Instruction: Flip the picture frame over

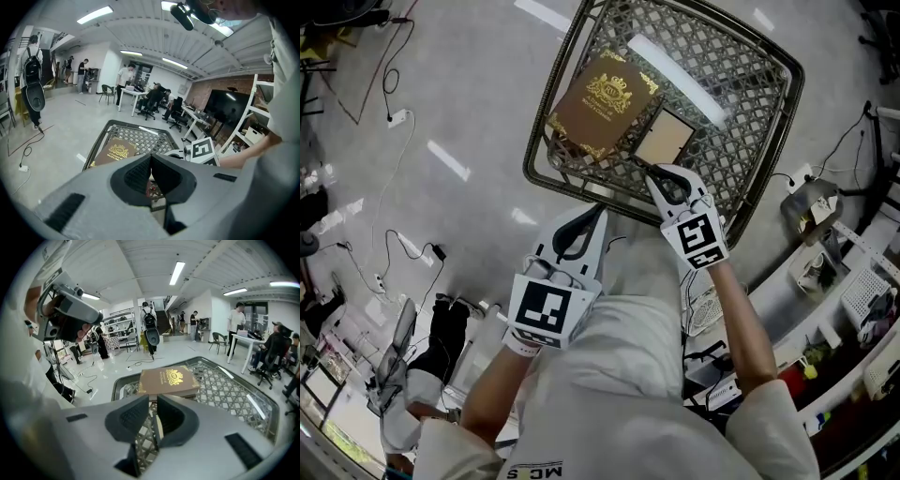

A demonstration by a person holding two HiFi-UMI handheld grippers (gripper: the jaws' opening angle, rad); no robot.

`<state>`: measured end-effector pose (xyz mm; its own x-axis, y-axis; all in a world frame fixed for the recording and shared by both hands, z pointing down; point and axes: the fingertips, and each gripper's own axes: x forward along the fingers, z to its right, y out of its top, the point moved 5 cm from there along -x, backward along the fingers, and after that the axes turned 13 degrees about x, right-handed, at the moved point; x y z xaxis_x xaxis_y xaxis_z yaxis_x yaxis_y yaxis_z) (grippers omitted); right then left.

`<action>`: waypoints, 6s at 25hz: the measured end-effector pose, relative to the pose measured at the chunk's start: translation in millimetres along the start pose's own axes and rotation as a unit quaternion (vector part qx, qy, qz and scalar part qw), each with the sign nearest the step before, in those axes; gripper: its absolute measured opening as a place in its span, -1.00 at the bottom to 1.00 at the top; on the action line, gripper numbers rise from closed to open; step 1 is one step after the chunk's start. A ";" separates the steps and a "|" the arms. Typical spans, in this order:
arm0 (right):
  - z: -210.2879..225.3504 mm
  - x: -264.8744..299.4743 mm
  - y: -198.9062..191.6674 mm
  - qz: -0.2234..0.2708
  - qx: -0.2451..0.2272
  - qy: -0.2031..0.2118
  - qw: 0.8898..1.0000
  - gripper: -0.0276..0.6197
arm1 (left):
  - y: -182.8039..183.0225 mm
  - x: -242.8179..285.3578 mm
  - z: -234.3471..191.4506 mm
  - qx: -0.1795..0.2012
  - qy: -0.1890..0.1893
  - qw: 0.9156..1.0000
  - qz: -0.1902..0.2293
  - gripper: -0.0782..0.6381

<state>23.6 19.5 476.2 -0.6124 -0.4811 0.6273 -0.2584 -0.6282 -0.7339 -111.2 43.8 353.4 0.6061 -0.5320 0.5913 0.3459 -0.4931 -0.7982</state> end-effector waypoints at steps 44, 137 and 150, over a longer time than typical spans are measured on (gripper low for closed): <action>24.1 80.7 -80.6 -0.133 -0.057 -0.012 0.989 -0.75 | -24.5 9.2 -2.0 -0.014 -0.013 1.000 -0.015 -0.71; 65.7 8.2 -14.6 0.220 0.630 0.250 0.702 -0.75 | -18.4 28.7 19.0 -0.004 -0.029 0.999 -0.024 -0.71; 96.6 -13.1 -40.9 0.236 0.629 0.190 0.716 -0.74 | -17.0 32.4 28.8 0.006 -0.040 0.999 -0.024 -0.71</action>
<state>114.3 -7.6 523.2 -0.6304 -0.7704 0.0955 0.7754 -0.6189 0.1254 -76.8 54.8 382.9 0.6430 -0.4512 0.6189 0.3847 -0.5085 -0.7704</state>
